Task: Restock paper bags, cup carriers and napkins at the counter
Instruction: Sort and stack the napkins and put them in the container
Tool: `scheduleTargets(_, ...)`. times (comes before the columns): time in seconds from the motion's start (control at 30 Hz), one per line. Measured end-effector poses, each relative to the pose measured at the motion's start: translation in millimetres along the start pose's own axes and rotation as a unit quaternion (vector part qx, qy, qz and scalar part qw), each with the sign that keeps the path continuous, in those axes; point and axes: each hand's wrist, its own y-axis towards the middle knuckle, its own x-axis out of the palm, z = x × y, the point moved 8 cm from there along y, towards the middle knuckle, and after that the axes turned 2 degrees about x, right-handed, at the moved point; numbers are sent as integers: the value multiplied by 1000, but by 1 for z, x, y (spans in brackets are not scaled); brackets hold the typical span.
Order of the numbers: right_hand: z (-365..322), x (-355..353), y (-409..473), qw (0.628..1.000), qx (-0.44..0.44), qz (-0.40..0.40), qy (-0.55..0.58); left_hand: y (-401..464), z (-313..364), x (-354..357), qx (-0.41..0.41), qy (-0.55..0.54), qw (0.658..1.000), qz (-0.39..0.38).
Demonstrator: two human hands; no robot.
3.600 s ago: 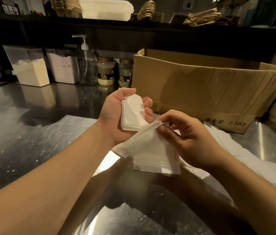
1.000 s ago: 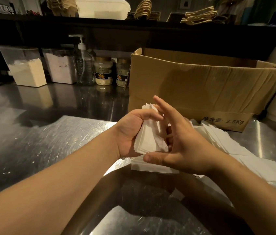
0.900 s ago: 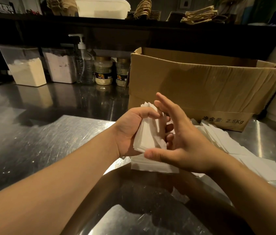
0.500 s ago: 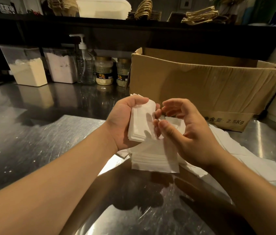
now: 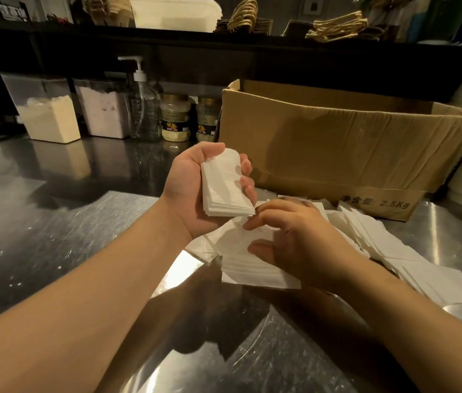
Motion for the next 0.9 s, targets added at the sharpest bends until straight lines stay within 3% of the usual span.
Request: scheduleTargets(0.9, -7, 11, 9, 998, -35, 9, -41, 0, -1, 1, 3, 4, 1000, 5)
